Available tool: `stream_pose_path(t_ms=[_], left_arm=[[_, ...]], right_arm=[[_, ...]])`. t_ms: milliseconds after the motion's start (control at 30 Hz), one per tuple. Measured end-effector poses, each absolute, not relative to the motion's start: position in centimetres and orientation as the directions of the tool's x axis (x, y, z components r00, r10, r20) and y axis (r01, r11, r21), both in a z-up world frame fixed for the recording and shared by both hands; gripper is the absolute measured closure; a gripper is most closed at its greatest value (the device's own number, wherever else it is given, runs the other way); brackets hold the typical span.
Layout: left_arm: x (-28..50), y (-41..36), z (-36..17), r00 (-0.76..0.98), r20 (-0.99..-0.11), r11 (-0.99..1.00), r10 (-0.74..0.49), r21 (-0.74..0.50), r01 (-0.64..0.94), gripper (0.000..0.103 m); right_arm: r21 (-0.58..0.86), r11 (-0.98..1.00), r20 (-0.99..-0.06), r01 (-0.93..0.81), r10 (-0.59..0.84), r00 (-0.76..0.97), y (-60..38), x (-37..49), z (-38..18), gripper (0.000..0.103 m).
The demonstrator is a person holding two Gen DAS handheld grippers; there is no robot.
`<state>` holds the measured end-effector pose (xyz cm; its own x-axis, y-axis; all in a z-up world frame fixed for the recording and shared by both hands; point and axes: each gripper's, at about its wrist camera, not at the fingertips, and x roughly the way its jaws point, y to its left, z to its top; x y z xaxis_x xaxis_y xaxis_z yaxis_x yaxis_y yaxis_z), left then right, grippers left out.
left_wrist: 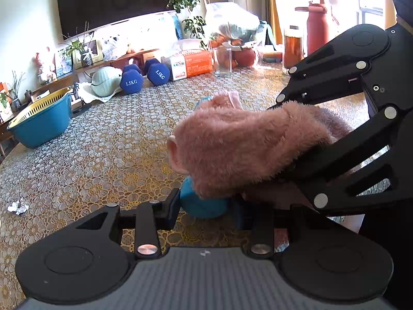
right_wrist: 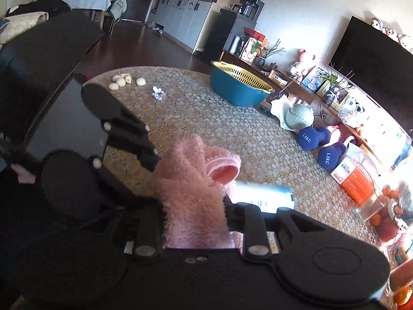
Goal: Clean container
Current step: 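Wipe the bottle near its shoulder with the pink cloth in the right gripper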
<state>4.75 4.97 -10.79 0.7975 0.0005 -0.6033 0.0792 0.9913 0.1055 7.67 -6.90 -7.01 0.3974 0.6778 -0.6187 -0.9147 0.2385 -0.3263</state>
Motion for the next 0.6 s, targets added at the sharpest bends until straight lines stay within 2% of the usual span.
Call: stream_pose_path(t_ms=[233,433,600], left_arm=[[4.8,5.3,-10.8,0.795,-0.606,0.994,-0.008,0.079,0.070,0.064],[4.9,5.8,-11.0,0.791,-0.612,0.996,-0.014,0.063,0.066,0.064],[4.9,6.0,-11.1,0.790,-0.613,0.996,-0.019,0.057,0.068,0.064]], right_arm=[[-0.353,0.241,-0.611,-0.904,0.672,0.418,-6.4,8.7,-7.7,0.077],[-0.310,0.241,-0.615,-0.920,0.687,0.387,-6.3,10.6,-7.0,0.077],[-0.341,0.295,-0.617,-0.892,0.646,0.449,-5.8,13.4,-6.6,0.076]])
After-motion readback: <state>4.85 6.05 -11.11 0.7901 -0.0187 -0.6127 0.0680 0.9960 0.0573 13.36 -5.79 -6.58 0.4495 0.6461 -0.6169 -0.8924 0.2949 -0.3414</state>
